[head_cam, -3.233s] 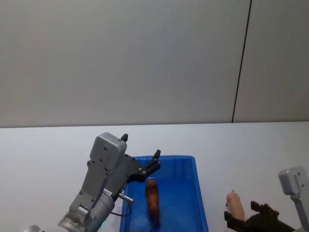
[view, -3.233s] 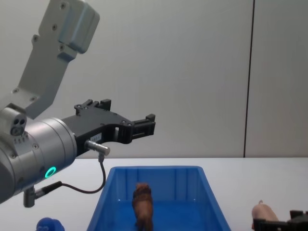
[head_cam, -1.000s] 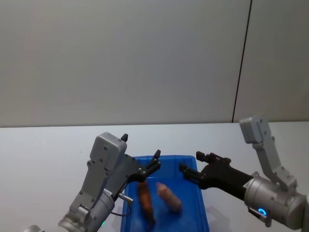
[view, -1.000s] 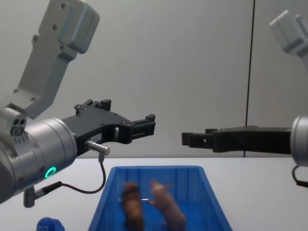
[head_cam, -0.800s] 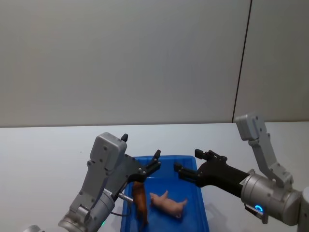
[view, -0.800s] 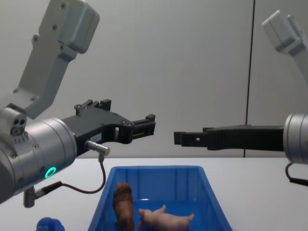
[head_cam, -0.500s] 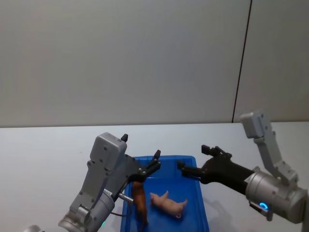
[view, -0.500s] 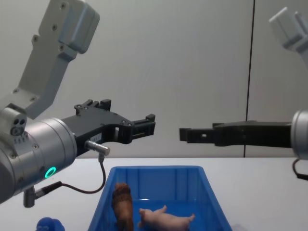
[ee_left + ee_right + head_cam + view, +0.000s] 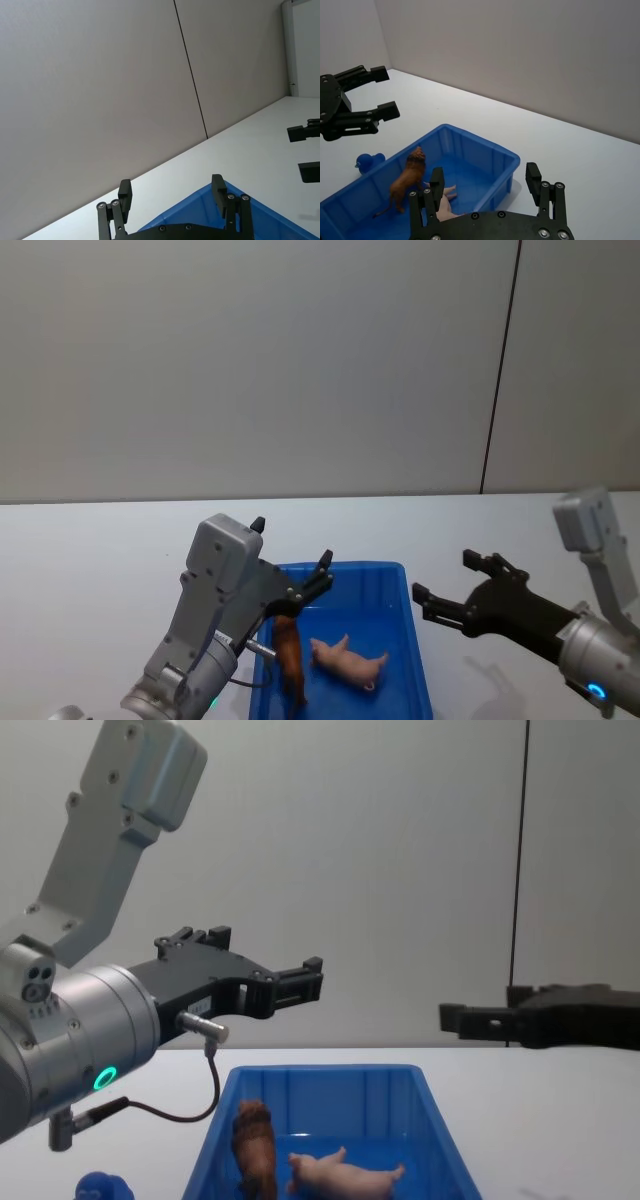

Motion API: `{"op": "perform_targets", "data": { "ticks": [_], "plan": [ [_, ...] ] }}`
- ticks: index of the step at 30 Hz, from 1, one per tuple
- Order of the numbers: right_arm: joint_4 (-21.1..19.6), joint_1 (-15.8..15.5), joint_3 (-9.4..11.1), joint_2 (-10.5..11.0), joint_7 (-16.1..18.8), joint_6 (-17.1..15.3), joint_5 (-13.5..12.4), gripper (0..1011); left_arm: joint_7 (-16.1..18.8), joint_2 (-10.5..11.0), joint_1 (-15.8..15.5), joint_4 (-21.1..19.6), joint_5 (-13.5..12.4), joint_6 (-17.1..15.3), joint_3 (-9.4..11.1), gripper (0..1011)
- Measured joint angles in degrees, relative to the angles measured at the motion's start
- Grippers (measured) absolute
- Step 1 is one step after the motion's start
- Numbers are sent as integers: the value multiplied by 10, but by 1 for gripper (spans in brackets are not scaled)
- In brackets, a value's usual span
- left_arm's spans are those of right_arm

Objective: Pick up the two dolls from the table and place them into the box.

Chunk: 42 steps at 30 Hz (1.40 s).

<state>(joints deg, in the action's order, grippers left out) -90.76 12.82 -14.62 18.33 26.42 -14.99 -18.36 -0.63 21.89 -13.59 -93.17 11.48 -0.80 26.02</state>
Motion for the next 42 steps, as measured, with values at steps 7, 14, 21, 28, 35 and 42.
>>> {"op": "perform_targets", "data": {
  "ticks": [7, 14, 21, 28, 35, 42],
  "plan": [
    [-9, -17, 6, 15, -4, 14, -1, 1001, 0, 0, 0, 0, 0, 0, 0, 1001],
    [-14, -27, 9, 24, -6, 23, -2, 1001, 2, 9, 7, -10, -8, -9, -4, 1001],
    [-17, -33, 11, 29, -7, 28, -3, 1001, 17, 32, 26, -33, -8, -24, -13, 1001],
    [-19, -36, 12, 32, -8, 30, -3, 1001, 36, 63, 57, -55, 13, -39, -25, 1001],
    [-20, -39, 13, 34, -9, 32, -3, 1001, 49, 89, 84, -63, 38, -44, -36, 1001],
    [-21, -40, 13, 35, -9, 33, -3, 1001, 46, 101, 98, -49, 57, -43, -43, 1001]
  ]
}}
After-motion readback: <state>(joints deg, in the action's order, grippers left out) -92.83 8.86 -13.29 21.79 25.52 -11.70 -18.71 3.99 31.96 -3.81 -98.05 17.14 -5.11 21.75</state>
